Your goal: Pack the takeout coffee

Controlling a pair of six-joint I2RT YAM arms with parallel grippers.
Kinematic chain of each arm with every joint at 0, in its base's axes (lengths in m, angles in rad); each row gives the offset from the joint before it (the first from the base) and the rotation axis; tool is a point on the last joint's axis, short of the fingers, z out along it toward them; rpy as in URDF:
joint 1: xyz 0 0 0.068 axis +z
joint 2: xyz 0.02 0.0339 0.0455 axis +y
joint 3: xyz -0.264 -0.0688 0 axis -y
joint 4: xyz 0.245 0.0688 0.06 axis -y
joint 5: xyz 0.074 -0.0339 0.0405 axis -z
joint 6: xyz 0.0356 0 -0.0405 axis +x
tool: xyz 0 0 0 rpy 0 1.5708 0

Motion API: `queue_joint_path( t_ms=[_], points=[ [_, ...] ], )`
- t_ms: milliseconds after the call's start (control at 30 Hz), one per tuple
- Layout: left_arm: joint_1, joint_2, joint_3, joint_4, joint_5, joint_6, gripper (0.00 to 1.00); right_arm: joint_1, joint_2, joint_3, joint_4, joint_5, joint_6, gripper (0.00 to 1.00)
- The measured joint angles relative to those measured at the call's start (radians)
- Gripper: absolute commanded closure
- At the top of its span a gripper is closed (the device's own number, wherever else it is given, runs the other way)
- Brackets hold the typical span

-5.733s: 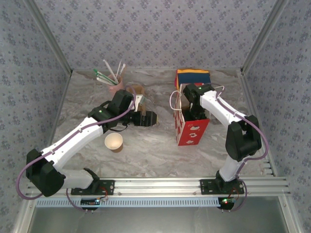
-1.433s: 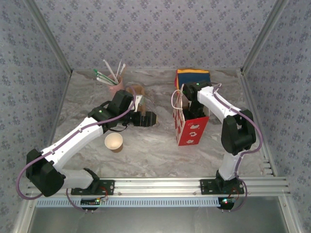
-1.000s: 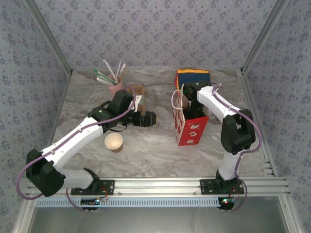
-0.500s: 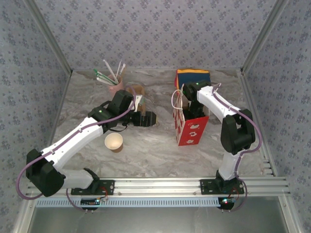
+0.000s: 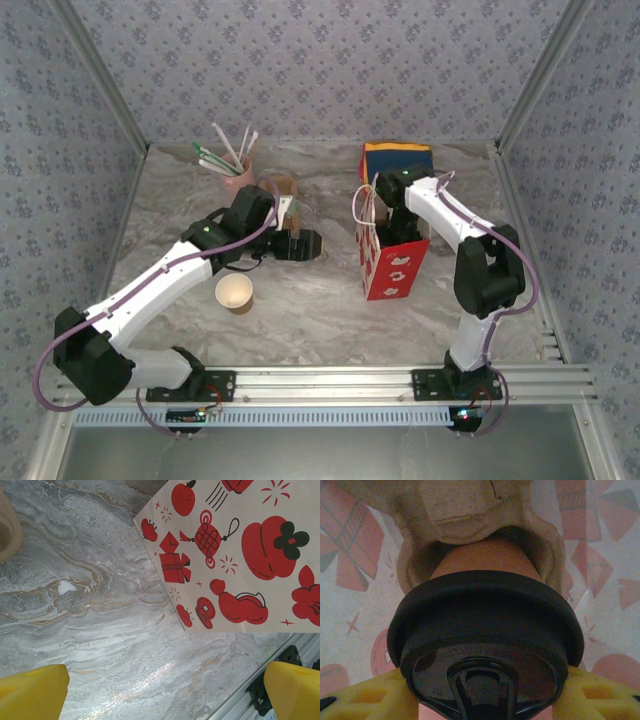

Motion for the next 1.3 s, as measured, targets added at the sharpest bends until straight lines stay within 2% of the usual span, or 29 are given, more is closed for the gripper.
queue_joint_path(
  t_ms=[1300],
  points=[
    [0.0,0.0,0.0,0.0,0.0,0.0,0.0,0.008,-0.001,0.015,-0.005,0.011,0.001,0.36]
  ],
)
